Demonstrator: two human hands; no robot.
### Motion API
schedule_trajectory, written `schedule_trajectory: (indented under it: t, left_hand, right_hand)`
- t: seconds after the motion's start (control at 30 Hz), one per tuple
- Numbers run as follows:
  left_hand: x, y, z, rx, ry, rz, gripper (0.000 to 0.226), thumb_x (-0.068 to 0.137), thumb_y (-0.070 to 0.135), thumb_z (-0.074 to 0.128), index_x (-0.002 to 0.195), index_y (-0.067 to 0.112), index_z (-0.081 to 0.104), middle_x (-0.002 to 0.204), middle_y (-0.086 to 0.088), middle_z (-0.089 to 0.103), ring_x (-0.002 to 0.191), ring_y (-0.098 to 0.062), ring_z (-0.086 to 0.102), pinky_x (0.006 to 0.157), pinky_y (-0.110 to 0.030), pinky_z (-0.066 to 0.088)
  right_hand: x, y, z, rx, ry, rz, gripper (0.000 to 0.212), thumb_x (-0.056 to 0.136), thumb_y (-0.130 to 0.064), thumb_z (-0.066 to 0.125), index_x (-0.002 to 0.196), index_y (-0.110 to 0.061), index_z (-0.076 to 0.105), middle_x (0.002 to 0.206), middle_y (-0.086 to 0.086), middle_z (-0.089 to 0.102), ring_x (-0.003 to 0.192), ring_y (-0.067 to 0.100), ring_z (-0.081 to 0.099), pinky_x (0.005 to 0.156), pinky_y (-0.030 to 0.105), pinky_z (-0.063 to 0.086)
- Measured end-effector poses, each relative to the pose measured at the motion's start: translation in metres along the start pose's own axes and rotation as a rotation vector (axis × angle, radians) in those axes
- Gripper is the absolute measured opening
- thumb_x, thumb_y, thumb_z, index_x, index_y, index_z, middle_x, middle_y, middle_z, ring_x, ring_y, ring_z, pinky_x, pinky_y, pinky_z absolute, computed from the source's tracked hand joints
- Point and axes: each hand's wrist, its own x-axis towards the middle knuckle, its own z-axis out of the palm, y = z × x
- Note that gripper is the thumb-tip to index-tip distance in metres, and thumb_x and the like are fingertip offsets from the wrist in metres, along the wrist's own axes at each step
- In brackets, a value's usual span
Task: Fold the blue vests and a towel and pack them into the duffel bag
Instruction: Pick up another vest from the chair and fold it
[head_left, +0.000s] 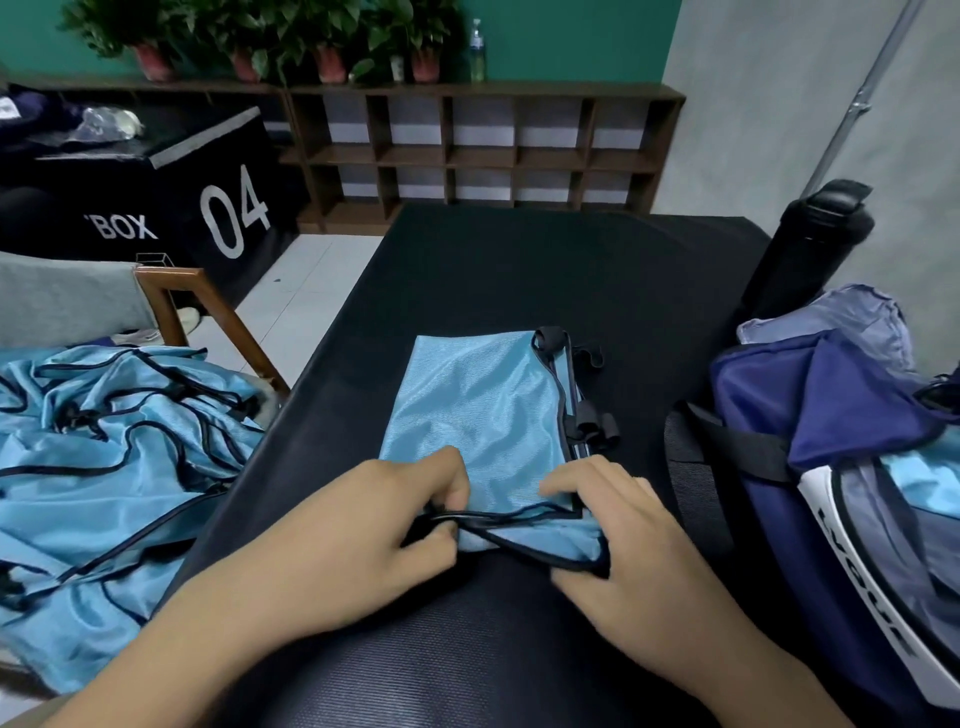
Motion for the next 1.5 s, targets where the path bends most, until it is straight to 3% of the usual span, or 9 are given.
schedule_trajectory:
  t: [0.2,0.5,0.7,0.8,0.93,1.1,1.2,1.37,1.5]
  left_hand:
    - [-0.002,-0.014,-0.014,-0.047,-0.027,-0.058,0.023,0.089,0.02,0.072,0.092,0.034,0.054,0.09,0.014,0.065,0.072,-0.016,0.059,0.067,-0.027,0.048]
    - [-0.003,-0.017,-0.026,-0.397,0.034,-0.144,0.018,0.098,0.005,0.067,0.086,0.017,0.062,0.075,-0.005,0.054,0.069,-0.013,0.046,0.063,-0.031,0.038]
    - [0.012,-0.021,0.0,-0.555,0.306,-0.243,0.003,0.102,0.019,0.071,0.103,0.021,0.072,0.093,-0.008,0.073,0.089,-0.034,0.068,0.085,-0.042,0.054]
    - [0.019,-0.026,0.012,-0.679,0.376,-0.313,0.022,0.1,0.031,0.076,0.119,0.038,0.069,0.094,-0.001,0.078,0.092,-0.03,0.076,0.095,-0.051,0.059]
    - [0.019,-0.04,0.013,-0.673,0.293,-0.364,0.045,0.092,0.043,0.081,0.129,0.054,0.057,0.076,0.005,0.061,0.075,-0.015,0.058,0.087,-0.045,0.05]
    - [0.02,-0.043,0.018,-0.582,0.266,-0.397,0.039,0.102,0.036,0.072,0.13,0.055,0.053,0.078,-0.01,0.06,0.071,-0.025,0.055,0.084,-0.052,0.053]
    - [0.019,-0.045,0.017,-0.596,0.239,-0.435,0.036,0.106,0.033,0.065,0.13,0.056,0.051,0.093,-0.024,0.063,0.077,-0.039,0.064,0.079,-0.054,0.06]
    - [0.018,-0.044,0.019,-0.518,0.224,-0.428,0.037,0.109,0.03,0.06,0.131,0.056,0.045,0.086,-0.01,0.07,0.053,-0.024,0.056,0.056,-0.033,0.052]
    - [0.022,-0.04,0.022,-0.493,0.352,-0.341,0.036,0.107,0.035,0.062,0.134,0.054,0.049,0.078,-0.009,0.063,0.069,-0.027,0.057,0.069,-0.041,0.049]
  right_hand:
    - [-0.001,0.002,-0.004,0.132,0.168,0.114,0.032,0.093,-0.009,0.075,0.105,-0.037,0.066,0.104,-0.018,0.071,0.097,0.013,0.065,0.084,0.031,0.051]
    - [-0.001,-0.005,-0.008,0.321,0.412,0.159,0.023,0.098,-0.023,0.074,0.079,-0.02,0.062,0.059,0.003,0.047,0.053,0.019,0.044,0.054,0.038,0.042]
    - [0.002,-0.001,-0.007,0.375,0.43,0.31,0.011,0.097,-0.031,0.076,0.101,-0.037,0.068,0.073,0.008,0.067,0.069,0.029,0.065,0.065,0.046,0.053]
    - [0.002,0.002,-0.006,0.356,0.44,0.371,0.013,0.097,-0.033,0.074,0.108,-0.037,0.068,0.079,0.0,0.072,0.073,0.019,0.069,0.071,0.043,0.055]
    - [0.003,0.003,-0.006,0.282,0.458,0.412,0.014,0.098,-0.032,0.073,0.111,-0.034,0.068,0.069,-0.003,0.063,0.065,0.017,0.06,0.062,0.027,0.048]
    - [0.004,0.0,-0.005,0.177,0.461,0.45,0.026,0.096,-0.041,0.07,0.121,-0.039,0.065,0.068,-0.009,0.058,0.065,0.012,0.058,0.059,0.027,0.046]
    - [0.004,-0.001,-0.005,0.129,0.446,0.475,0.04,0.094,-0.044,0.07,0.133,-0.039,0.061,0.086,-0.018,0.066,0.078,0.007,0.064,0.075,0.036,0.053]
    - [0.004,-0.006,-0.008,0.038,0.436,0.448,0.051,0.094,-0.036,0.071,0.142,-0.043,0.053,0.117,-0.023,0.062,0.098,0.008,0.061,0.088,0.039,0.053]
    - [0.003,-0.001,-0.004,-0.029,0.446,0.434,0.054,0.095,-0.015,0.067,0.144,-0.035,0.054,0.118,-0.02,0.063,0.106,0.011,0.061,0.088,0.038,0.052]
